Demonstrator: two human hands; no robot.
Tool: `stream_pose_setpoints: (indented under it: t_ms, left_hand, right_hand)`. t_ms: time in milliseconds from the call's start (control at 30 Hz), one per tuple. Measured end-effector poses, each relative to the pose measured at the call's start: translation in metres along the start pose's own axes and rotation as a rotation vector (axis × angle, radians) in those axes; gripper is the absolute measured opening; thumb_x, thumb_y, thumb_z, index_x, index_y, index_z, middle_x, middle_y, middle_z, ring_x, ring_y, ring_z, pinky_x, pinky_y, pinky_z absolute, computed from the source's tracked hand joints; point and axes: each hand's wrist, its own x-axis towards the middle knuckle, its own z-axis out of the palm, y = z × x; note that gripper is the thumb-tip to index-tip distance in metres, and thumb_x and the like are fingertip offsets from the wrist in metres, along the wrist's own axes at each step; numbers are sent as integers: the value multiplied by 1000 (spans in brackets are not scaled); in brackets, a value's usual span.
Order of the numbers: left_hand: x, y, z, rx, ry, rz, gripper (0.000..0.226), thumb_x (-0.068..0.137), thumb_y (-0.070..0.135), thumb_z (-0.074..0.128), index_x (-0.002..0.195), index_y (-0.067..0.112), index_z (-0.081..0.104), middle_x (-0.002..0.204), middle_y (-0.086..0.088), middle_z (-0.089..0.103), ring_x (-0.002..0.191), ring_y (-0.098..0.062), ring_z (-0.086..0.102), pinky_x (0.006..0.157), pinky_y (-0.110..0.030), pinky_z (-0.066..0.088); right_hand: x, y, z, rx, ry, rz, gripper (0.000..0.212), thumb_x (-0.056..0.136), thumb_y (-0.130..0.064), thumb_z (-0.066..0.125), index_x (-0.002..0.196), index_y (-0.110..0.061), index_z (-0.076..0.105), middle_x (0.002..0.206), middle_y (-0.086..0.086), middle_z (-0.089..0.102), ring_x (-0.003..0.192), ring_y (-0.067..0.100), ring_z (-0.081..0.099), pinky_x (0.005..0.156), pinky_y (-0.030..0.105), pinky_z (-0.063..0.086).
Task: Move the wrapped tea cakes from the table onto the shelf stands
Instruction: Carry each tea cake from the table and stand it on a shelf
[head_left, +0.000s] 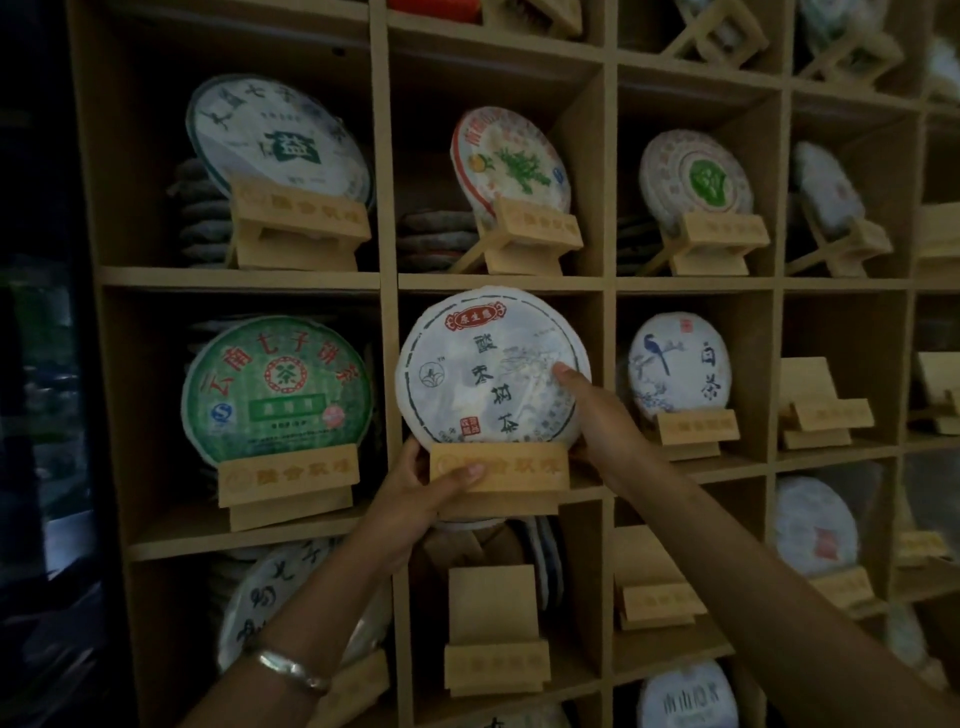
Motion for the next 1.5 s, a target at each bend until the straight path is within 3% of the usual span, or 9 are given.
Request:
stream_pose_setpoints:
  t_ms: [200, 400, 667, 800, 933, 1167, 1300, 1400, 1500]
  left_hand:
    - [21, -16, -4, 7, 40, -38, 62, 64, 36, 83, 119, 42, 55, 121, 12, 63, 109, -12, 62, 95, -44, 54]
    - [41, -35, 0, -15, 129, -45, 53, 78, 20, 80, 125, 27, 56, 120, 2, 67, 106, -16, 65, 94, -39, 54]
    - [61, -37, 5, 42, 211, 8, 63, 88, 15, 71, 143, 16, 42, 117, 7, 64, 97, -2, 61, 73, -12, 52]
    - [62, -36, 6, 69, 236, 9, 77, 89, 16, 69, 152, 18, 26, 136, -2, 56, 117, -16, 56, 95, -28, 47]
    - [56, -34, 10, 128, 269, 17, 70, 90, 15, 68, 150, 16, 31, 134, 1, 55, 104, -8, 57, 82, -15, 48]
    - [48, -33, 15, 214, 324, -30, 62, 94, 18, 64, 148, 8, 35, 140, -8, 53, 121, -21, 53, 94, -30, 45]
    - [39, -33, 11, 278, 266, -49, 45, 96, 16, 59, 137, 10, 42, 122, -1, 59, 107, -15, 55, 80, -21, 44]
    - [28, -36, 5, 406, 247, -40, 26, 99, 16, 53, 122, 22, 43, 110, 9, 58, 115, -19, 56, 70, -13, 41]
    - [14, -32, 2, 534, 219, -51, 57, 99, 24, 52, 148, 10, 26, 135, -6, 52, 118, -20, 53, 87, -24, 43]
  right_hand:
    - [27, 23, 6, -20, 1, 35, 21, 94, -50, 54, 100, -32, 63, 103, -5, 73, 95, 15, 68, 75, 33, 55]
    - [48, 40, 2, -40, -11, 15, 20, 96, -52, 50, 95, -38, 64, 85, -19, 75, 78, -2, 71, 64, 23, 53]
    - [70, 46, 12, -87, -6, 2, 25, 98, -53, 46, 97, -34, 62, 85, -14, 75, 77, 3, 73, 59, 22, 55]
    - [72, 49, 17, -72, 36, -17, 36, 99, -51, 45, 118, -25, 58, 103, -6, 72, 90, 8, 70, 58, 20, 55]
    - [69, 56, 16, -74, 23, -58, 38, 101, -48, 43, 124, -22, 55, 117, 1, 70, 90, 2, 69, 60, 14, 55]
    - [63, 48, 15, -138, 49, -27, 59, 99, -50, 45, 140, -9, 45, 130, 10, 63, 114, 23, 63, 87, 34, 56]
    - [58, 42, 11, -189, 96, -31, 61, 97, -52, 49, 137, -6, 42, 124, 9, 62, 107, 23, 63, 78, 33, 56]
    - [56, 39, 4, -253, 100, -38, 61, 95, -54, 50, 133, -6, 46, 125, 11, 62, 110, 26, 63, 93, 44, 55]
    - [50, 37, -1, -290, 114, -78, 54, 96, -52, 50, 126, -7, 48, 122, 10, 62, 113, 26, 61, 96, 47, 53]
